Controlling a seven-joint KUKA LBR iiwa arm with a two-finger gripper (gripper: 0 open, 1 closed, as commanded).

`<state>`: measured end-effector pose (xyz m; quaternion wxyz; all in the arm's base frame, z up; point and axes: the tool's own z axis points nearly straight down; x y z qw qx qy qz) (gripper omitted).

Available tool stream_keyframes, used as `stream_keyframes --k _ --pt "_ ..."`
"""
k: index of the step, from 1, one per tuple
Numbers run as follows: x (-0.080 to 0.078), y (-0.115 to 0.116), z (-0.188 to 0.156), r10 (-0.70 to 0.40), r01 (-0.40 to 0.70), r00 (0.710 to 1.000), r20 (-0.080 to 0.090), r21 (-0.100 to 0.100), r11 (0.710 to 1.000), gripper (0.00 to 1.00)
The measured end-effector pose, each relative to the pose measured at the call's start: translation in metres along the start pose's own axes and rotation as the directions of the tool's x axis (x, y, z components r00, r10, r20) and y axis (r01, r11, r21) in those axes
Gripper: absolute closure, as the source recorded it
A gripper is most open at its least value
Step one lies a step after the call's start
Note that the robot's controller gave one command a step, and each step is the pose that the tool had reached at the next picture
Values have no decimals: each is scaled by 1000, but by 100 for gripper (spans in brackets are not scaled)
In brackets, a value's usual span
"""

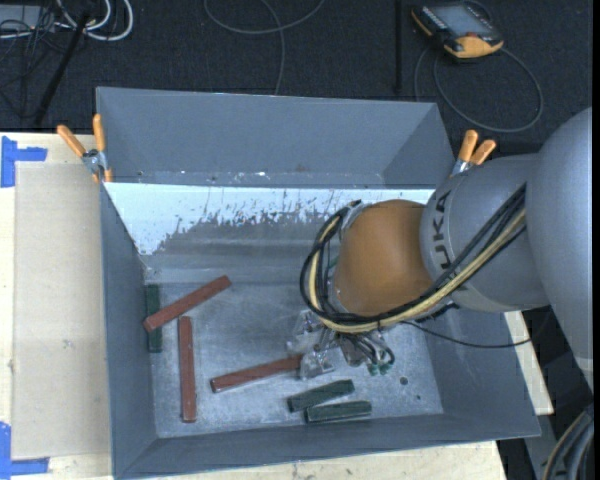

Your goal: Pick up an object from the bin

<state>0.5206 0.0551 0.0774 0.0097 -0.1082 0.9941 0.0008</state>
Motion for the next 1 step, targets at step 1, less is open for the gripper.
stream_keyframes --k 1 --pt "14 10 -172 -49 49 999 -13 -1 999 100"
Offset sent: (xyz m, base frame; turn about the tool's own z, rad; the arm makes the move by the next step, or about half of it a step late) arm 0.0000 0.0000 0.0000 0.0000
